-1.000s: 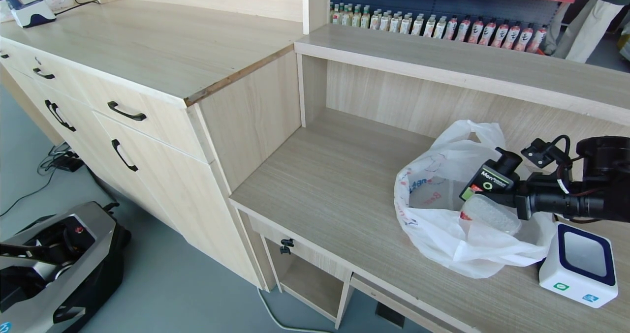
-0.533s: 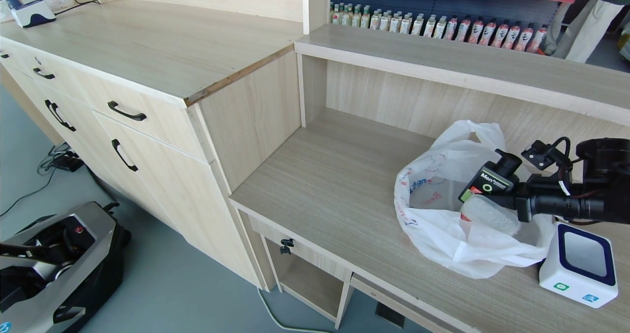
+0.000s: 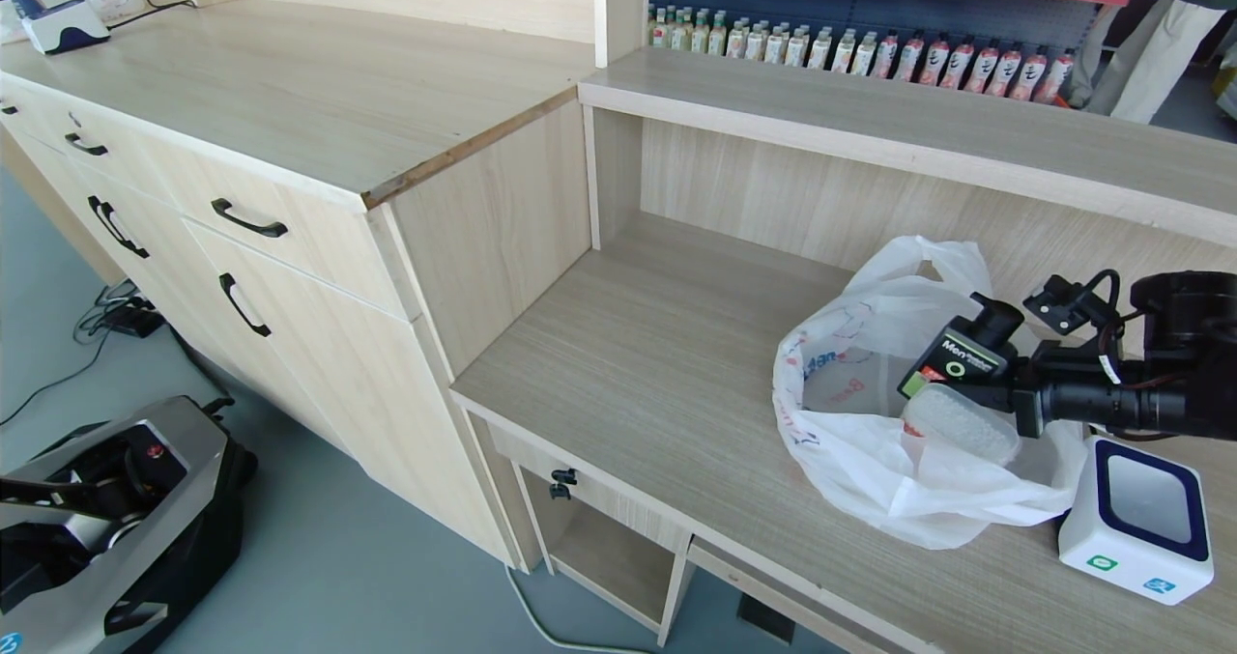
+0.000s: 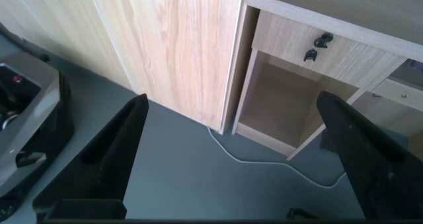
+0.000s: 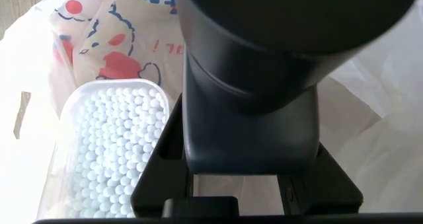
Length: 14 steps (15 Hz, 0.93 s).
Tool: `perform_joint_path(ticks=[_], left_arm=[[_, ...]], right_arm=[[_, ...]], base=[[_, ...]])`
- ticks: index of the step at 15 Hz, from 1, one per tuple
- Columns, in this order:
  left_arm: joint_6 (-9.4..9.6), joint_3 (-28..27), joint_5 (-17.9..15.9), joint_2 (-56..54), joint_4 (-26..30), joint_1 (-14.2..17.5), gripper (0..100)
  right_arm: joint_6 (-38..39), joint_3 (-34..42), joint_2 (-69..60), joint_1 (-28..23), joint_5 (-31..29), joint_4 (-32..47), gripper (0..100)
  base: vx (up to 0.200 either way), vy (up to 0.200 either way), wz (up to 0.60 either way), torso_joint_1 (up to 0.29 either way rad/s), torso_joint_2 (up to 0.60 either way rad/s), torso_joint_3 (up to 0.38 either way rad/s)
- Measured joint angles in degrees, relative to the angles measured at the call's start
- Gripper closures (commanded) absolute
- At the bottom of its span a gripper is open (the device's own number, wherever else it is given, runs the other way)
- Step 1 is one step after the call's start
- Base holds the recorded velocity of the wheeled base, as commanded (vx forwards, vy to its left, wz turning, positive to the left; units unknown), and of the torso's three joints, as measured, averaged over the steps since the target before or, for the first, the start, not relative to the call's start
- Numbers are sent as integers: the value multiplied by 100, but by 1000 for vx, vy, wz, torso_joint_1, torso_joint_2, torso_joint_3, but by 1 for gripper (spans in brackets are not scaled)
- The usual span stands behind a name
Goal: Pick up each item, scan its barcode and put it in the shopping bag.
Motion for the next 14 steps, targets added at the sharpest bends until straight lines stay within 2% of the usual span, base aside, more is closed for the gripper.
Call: perform_joint_path(ticks=[8, 9, 14], left_arm=[[0, 0, 0, 0, 0, 0, 0], [0, 0, 0, 0, 0, 0, 0], [0, 0, 0, 0, 0, 0, 0]], right_arm=[[-158, 1, 63, -22, -1, 2, 100], [-158, 4, 63, -22, -1, 5, 0], [-158, -11, 34, -48, 51, 0, 0]], base=[[0, 0, 0, 0, 0, 0], [0, 0, 0, 0, 0, 0], [0, 0, 0, 0, 0, 0]])
